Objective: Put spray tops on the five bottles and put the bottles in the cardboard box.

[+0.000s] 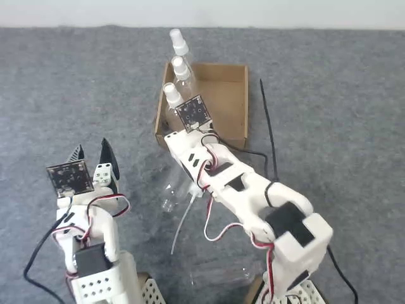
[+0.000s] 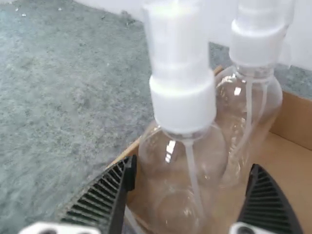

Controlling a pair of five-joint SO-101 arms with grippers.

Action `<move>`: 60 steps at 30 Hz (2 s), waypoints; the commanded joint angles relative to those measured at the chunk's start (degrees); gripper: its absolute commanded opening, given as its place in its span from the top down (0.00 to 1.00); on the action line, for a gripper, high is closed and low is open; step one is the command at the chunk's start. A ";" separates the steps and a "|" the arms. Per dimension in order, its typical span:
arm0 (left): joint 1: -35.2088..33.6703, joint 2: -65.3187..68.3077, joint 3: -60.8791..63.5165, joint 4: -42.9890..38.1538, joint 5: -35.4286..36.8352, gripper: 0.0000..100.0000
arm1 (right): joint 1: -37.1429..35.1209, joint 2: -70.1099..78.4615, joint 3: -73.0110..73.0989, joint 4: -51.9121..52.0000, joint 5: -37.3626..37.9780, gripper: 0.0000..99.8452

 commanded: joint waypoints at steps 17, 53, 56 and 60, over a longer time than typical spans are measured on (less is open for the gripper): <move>-0.44 -0.97 -0.57 -1.93 -0.35 0.83 | -0.04 -26.15 6.24 19.38 0.35 0.70; -2.64 -0.97 -0.40 -3.60 -0.09 0.83 | -7.25 -51.82 -8.09 97.19 7.38 0.70; -2.64 -0.97 -0.40 -3.60 -0.09 0.83 | -7.60 -52.26 -8.09 101.76 10.29 0.70; -2.64 -0.97 -0.40 -3.60 -0.09 0.83 | -7.87 -52.18 -8.09 107.38 15.47 0.70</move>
